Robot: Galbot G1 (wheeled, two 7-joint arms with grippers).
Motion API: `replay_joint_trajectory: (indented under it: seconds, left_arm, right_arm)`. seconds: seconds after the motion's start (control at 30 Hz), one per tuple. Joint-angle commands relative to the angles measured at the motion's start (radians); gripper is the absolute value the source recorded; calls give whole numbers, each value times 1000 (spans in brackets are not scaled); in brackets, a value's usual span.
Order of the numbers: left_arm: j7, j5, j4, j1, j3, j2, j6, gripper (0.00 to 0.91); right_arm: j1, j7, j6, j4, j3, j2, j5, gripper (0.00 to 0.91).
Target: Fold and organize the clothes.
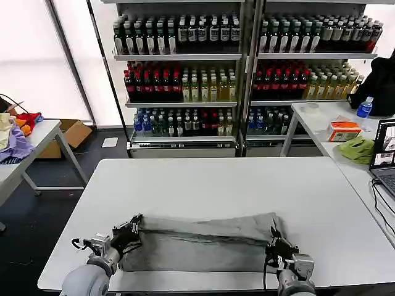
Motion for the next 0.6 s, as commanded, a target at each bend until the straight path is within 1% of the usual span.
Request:
replay_joint_trajectory:
  seconds: [0.03, 0.23, 0.27, 0.33, 0.37, 0.4, 0.43, 0.47, 0.5, 0.53, 0.57, 0.6]
  left_arm:
    - [4, 16, 19, 4, -2, -4, -3, 0]
    - [6, 43, 16, 7, -5, -17, -3, 20]
    - [7, 47, 13, 9, -5, -18, -3, 121]
    - [14, 63, 3, 20, -13, -24, -6, 161]
    - [14, 65, 0, 23, -15, -26, -6, 161]
    - [14, 68, -5, 29, -17, -30, -6, 222]
    - [14, 75, -14, 37, -19, -34, -8, 262]
    - [15, 82, -16, 42, -23, -37, -9, 383]
    - [19, 90, -33, 52, -28, -39, -14, 393]
    - [24, 93, -40, 64, -33, -39, -14, 373]
    - [25, 93, -50, 68, -35, -37, -13, 292]
    - [27, 94, -59, 78, -37, -35, -12, 151]
  right_arm:
    - [-64, -3, 38, -35, -10, 6, -56, 0]
    - [-52, -8, 43, -70, -12, 0, -82, 0]
    - [-52, -9, 47, -77, -14, -1, -90, 0]
    - [-51, -7, 55, -93, -18, -1, -115, 0]
    - [-51, -5, 54, -96, -19, -1, -118, 0]
    - [-51, -2, 49, -100, -21, -1, -120, 0]
    - [-51, -1, 44, -104, -24, 0, -120, 60]
    - [-51, -1, 42, -105, -25, 0, -121, 272]
    - [-51, 2, 41, -110, -27, 0, -126, 433]
    - [-53, 3, 41, -113, -26, 3, -133, 907]
    - [-54, 4, 41, -113, -26, 3, -134, 907]
    - [-59, 6, 42, -110, -24, 1, -134, 907]
